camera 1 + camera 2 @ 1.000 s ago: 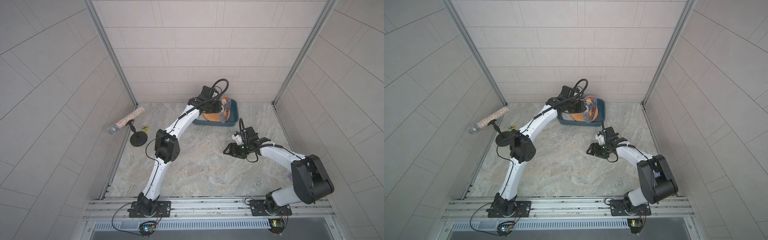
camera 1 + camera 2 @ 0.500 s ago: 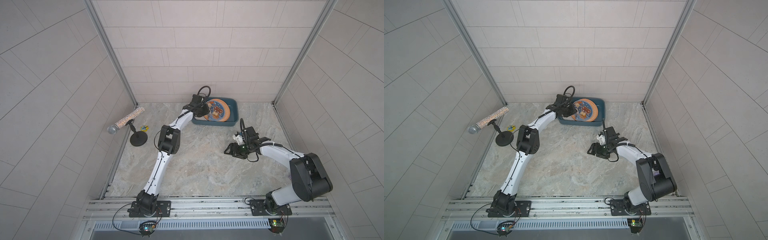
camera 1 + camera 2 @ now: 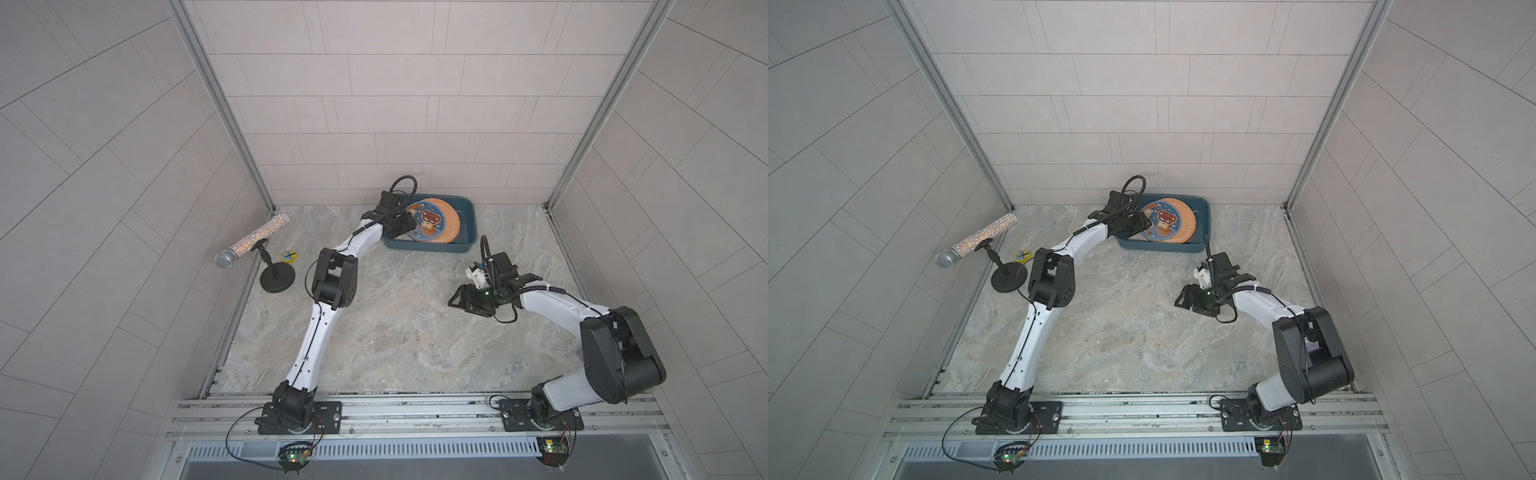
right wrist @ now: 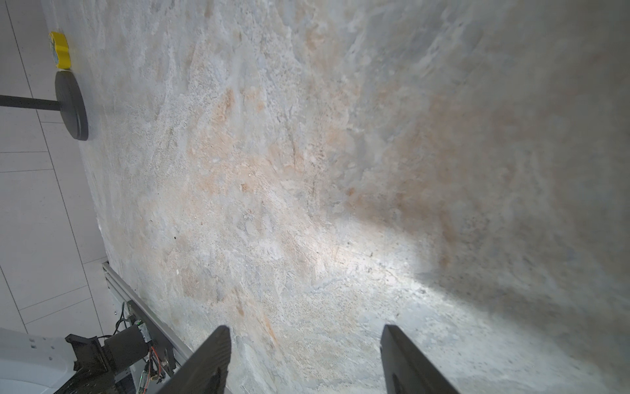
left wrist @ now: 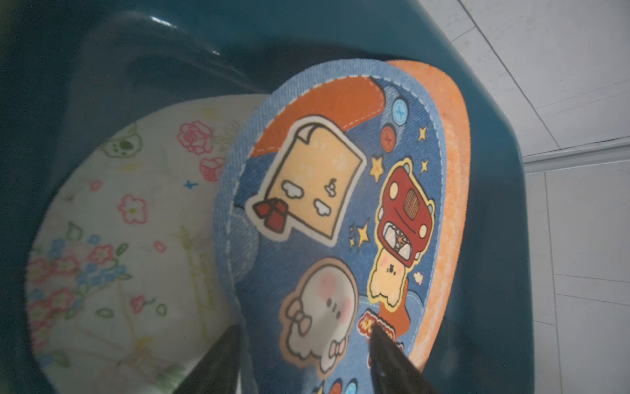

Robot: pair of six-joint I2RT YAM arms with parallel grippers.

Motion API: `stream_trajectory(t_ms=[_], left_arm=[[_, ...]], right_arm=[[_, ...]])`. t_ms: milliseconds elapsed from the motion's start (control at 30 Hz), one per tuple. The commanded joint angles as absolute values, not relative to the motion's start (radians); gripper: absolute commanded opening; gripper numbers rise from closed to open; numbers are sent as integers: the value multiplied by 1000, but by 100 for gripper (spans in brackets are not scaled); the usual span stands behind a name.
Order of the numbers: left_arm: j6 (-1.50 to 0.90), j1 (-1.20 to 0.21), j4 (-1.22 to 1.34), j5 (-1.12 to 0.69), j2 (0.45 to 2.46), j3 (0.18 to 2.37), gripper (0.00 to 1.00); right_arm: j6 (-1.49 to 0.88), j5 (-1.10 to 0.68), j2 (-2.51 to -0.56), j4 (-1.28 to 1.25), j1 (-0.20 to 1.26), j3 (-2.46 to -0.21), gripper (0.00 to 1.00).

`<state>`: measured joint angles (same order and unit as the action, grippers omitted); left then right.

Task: Put the coasters into the storage box
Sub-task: Place the coaster in the storage box, then reset both arms

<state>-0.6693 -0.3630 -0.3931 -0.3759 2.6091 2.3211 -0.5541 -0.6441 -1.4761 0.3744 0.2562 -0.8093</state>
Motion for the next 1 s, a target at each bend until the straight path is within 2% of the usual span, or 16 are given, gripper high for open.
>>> stream_trajectory(t_ms=[0, 267, 400, 767, 967], left_arm=[[-654, -365, -385, -367, 2531, 2273, 75], [-601, -365, -313, -346, 2352, 2091, 92], [-551, -364, -257, -323, 2201, 1910, 99], [-457, -287, -87, -248, 1714, 1271, 100], [-373, -207, -74, -165, 1510, 1031, 100]], right_arm=[[-551, -622, -1440, 406, 254, -819, 73], [-489, -568, -1421, 469, 250, -867, 74], [-441, -523, -1419, 492, 231, -911, 76], [-308, -386, -1389, 483, 177, -1002, 99], [-240, -236, -1354, 425, 168, -1008, 100]])
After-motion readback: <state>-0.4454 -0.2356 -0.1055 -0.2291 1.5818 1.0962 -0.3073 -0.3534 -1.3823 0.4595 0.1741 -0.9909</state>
